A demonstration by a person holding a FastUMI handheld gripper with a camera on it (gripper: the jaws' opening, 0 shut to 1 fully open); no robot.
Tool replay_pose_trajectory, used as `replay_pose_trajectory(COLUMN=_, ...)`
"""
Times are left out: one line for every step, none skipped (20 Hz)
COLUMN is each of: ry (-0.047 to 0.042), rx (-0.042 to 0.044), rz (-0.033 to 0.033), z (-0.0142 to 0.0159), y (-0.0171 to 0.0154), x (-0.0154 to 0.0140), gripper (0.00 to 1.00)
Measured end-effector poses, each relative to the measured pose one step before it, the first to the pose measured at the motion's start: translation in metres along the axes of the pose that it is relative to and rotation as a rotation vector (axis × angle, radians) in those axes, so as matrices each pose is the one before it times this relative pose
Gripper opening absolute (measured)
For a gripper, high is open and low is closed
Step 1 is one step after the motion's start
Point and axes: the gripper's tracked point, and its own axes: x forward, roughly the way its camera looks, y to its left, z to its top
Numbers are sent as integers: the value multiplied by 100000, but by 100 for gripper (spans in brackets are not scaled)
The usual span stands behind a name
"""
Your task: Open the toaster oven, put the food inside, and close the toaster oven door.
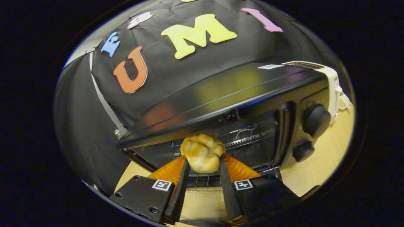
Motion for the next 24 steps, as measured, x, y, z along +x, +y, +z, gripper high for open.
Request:
replay_pose_trajectory(ry=-73, rx=-604, rz=-1854, z=219, y=-411, x=775, gripper=58)
replay_pose_trajectory(ry=141, rx=71, rz=-1202, z=99, y=-55, x=555, gripper=59)
replay_pose_trajectory(ry=-132, rx=213, rz=-128, z=172, y=152, x=585, gripper=59)
replay_pose_trajectory(ry=-49, rx=-450, rz=-392, z=217, y=74, x=334, gripper=60)
replay_pose_trajectory(ry=-395, rx=-622, rz=-570, z=142, y=41, x=342, gripper=61)
replay_pose_trajectory(ry=-781, rx=-1005, rz=-963, z=215, y=-62, x=268, gripper=64)
replay_pose_trajectory(ry=-871, rx=-1055, rz=-1493, z=78, y=-184, x=122, gripper=66)
replay_pose_trajectory(ry=-343, rx=-1001, rz=-1484, z=80, y=-169, x=54, gripper=70)
replay_pose_trajectory(ry=-750, rx=-580, rz=-238, z=65, y=195, x=-124, gripper=75)
replay_pose_trajectory(ry=-143, rx=-31, rz=119, z=54, y=237, x=-166, gripper=79)
replay_pose_trajectory(ry=-450, rx=-145, rz=160, z=111, y=121, x=-168, gripper=83)
replay_pose_trajectory(ry=-590, rx=-605, rz=-632, z=225, y=-34, x=-170, gripper=87)
replay_pose_trajectory(ry=-745, rx=-551, rz=-21, z=116, y=133, x=-521, gripper=90)
replay_pose_trajectory(ry=-876, rx=-792, rz=692, z=295, y=275, x=-567, gripper=93)
replay_pose_trajectory(ry=-506, rx=-747, rz=361, z=106, y=231, x=-763, gripper=97)
replay_pose_trajectory(ry=-287, rx=-1488, rz=-468, z=8, y=13, x=-740, gripper=97)
replay_pose_trajectory(ry=-477, rx=-1500, rz=-254, z=-76, y=101, x=-913, gripper=97)
replay_pose_trajectory(ry=-303, rx=-1205, rz=422, z=-110, y=273, x=-915, gripper=97)
replay_pose_trajectory(ry=147, rx=-1078, rz=370, z=-253, y=259, x=-1105, gripper=97)
replay_pose_trajectory(ry=-62, rx=-797, rz=455, z=-193, y=279, x=-1134, gripper=97)
replay_pose_trajectory(ry=-739, rx=-874, rz=181, z=-86, y=270, x=-1335, gripper=97)
replay_pose_trajectory(ry=-1380, rx=-538, rz=-212, z=75, y=145, x=-1503, gripper=97)
replay_pose_trajectory(ry=-2085, rx=-144, rz=517, z=154, y=283, x=-1755, gripper=97)
replay_pose_trajectory(ry=-2222, rx=-491, rz=1148, z=245, y=430, x=-1607, gripper=97)
